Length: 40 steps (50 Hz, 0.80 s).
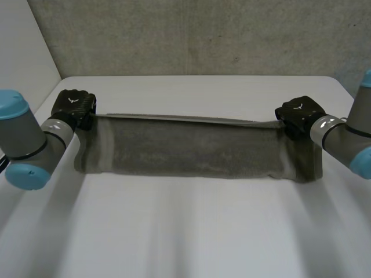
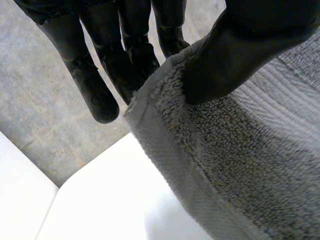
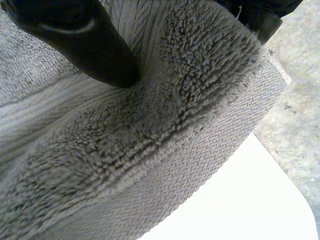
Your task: Fold the towel.
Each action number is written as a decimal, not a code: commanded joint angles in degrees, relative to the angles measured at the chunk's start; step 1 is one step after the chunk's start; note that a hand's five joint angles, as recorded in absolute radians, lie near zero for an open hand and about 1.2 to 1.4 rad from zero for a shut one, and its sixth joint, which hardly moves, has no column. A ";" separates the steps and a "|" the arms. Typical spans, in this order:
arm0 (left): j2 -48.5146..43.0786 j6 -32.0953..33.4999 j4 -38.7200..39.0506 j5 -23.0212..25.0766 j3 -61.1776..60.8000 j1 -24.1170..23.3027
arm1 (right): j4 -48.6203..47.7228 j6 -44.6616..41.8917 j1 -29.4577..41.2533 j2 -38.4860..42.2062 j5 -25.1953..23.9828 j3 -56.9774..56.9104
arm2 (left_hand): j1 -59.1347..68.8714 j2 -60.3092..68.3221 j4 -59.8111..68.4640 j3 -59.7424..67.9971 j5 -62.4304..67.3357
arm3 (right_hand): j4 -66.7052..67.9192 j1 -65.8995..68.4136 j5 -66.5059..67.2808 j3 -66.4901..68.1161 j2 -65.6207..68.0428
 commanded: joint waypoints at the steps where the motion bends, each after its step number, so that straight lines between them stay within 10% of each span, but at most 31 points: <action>1: -6.32 0.34 -1.70 -1.13 8.12 -1.31 | -3.34 0.19 1.64 5.91 2.33 -6.01 | 4.54 2.67 2.19 2.90 2.95 | 3.56 3.27 2.71 4.01 3.21; 13: -10.02 0.08 -1.62 -1.57 13.05 -2.63 | -3.51 0.19 2.70 11.46 4.53 -13.06 | 4.54 2.67 2.19 2.90 2.95 | 3.56 3.27 2.71 4.01 3.21; 15: -10.11 0.08 -1.62 -1.92 13.32 -2.63 | -4.04 0.36 2.96 11.63 5.32 -13.23 | -4.52 -6.39 -6.87 -6.16 -6.11 | -44.83 -45.12 -45.68 -44.38 -45.18; 17: -10.19 -0.01 -1.62 -3.14 13.58 -2.63 | -5.26 0.62 3.05 11.55 6.28 -13.24 | -37.67 -39.55 -40.03 -39.31 -39.26 | -66.44 -66.73 -67.29 -65.99 -66.79; 22: -9.93 -0.01 -1.79 -8.23 13.58 -2.63 | -11.60 1.07 3.31 10.23 9.37 -12.00 | -63.34 -65.22 -65.70 -64.99 -64.93 | -66.44 -66.73 -67.29 -65.99 -66.79; 40: 5.36 -5.28 -6.63 -12.90 0.57 -2.72 | -13.71 11.79 3.58 -10.16 9.72 8.47 | -62.38 -64.26 -64.74 -64.02 -63.97 | -66.44 -66.73 -67.29 -65.99 -66.79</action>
